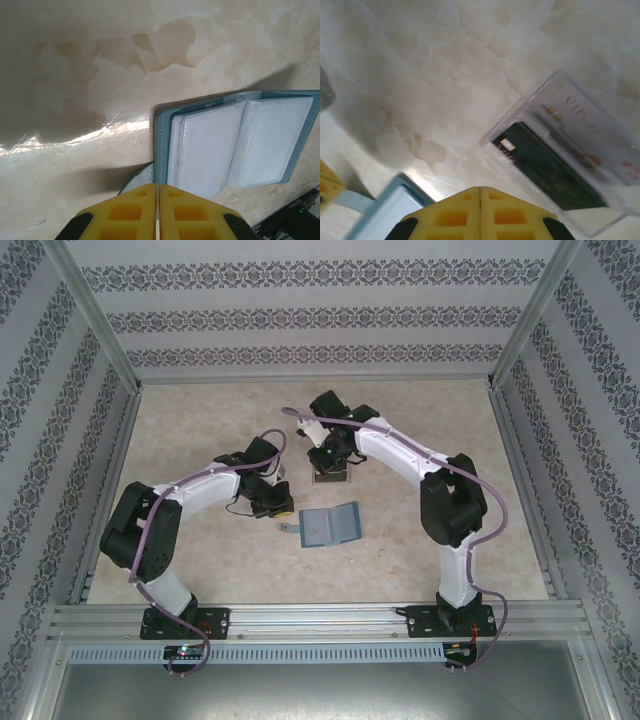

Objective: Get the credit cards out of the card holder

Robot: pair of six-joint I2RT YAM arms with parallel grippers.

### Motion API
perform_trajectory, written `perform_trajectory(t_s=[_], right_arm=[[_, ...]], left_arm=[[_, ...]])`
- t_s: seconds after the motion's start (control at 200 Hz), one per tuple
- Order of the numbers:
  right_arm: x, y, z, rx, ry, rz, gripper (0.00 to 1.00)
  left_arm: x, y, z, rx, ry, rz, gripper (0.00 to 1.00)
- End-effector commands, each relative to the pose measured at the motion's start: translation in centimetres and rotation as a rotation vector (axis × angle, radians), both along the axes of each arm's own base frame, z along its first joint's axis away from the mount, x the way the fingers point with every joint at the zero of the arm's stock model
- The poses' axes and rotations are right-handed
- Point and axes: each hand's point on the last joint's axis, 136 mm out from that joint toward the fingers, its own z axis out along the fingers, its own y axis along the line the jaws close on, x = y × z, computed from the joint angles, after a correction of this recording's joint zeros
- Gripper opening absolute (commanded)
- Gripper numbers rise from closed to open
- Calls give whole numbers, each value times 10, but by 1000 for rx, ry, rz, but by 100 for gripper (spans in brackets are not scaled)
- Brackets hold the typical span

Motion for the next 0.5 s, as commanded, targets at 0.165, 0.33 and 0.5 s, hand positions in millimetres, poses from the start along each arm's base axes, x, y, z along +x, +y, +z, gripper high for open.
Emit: perform_trajectory(t_s=[0.165, 0.33, 0.5], right_arm=[[-22, 0, 21, 216, 28, -336, 5], [-52, 1, 21, 289, 84, -402, 3], [-73, -6, 14, 303, 167, -499, 2]], left_arm=[[0, -19, -6, -34, 3, -66, 9], [-6, -16, -18, -11, 34, -83, 9], [-16, -12, -28, 17, 60, -101, 9]])
